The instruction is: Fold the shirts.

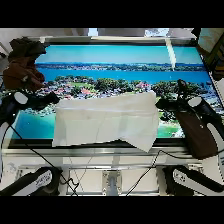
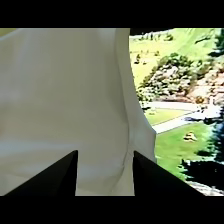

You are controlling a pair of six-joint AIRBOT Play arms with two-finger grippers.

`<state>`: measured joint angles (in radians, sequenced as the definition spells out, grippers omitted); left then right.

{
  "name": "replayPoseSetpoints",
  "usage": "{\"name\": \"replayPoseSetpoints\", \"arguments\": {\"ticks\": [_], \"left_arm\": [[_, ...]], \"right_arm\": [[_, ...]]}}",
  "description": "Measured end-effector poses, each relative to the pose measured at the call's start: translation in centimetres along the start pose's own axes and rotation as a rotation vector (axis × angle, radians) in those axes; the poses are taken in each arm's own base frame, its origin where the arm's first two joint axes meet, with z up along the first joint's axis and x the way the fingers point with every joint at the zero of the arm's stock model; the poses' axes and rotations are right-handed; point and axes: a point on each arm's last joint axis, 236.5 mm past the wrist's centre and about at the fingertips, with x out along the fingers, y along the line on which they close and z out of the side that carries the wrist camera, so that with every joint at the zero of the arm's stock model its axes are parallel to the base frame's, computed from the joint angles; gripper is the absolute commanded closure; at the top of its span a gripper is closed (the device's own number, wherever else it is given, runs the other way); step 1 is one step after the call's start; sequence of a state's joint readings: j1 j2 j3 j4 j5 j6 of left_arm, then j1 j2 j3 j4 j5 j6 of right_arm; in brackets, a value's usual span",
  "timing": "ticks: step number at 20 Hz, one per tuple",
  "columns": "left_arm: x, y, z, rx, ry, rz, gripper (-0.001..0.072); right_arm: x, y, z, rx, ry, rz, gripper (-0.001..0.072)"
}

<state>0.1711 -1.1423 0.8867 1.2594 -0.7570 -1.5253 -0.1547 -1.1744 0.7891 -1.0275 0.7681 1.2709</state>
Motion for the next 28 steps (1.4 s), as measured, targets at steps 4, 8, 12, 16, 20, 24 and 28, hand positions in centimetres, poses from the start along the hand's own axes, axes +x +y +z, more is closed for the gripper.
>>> {"name": "replayPoseSetpoints", "arguments": {"ticks": [4,8,12,16,20,24,28], "left_arm": [[-6.2,0.4,-0.3,0.104,-0.049,0.043,0.0017],[-9.5,2.6,-6.6,0.088,0.015,0.109,0.0017],[-11.0,3.4,-11.9,0.04,0.046,0.129,0.0017],[-11.3,4.1,-14.9,0.006,0.076,0.144,0.0018],[-10.6,4.7,-17.1,-0.05,0.12,0.158,0.0018],[-10.3,4.8,-17.9,-0.087,0.135,0.161,0.0019],[-10.2,4.4,-18.3,-0.104,0.145,0.143,0.0019]], "right_arm": [[-5.2,-2.0,-0.7,-0.064,-0.01,-0.105,0.0303],[-7.8,-4.1,-6.9,-0.037,0.107,-0.166,0.0302],[-6.8,-2.9,-13.4,0.056,0.191,-0.091,0.0301],[-5.6,-0.8,-16.1,0.155,0.208,0.013,0.0301],[-4.8,0.4,-18.2,0.259,0.246,0.069,0.0301],[-3.8,1.1,-20.0,0.343,0.269,0.108,0.0301],[-2.9,1.2,-21.3,0.406,0.275,0.124,0.0301]]}}
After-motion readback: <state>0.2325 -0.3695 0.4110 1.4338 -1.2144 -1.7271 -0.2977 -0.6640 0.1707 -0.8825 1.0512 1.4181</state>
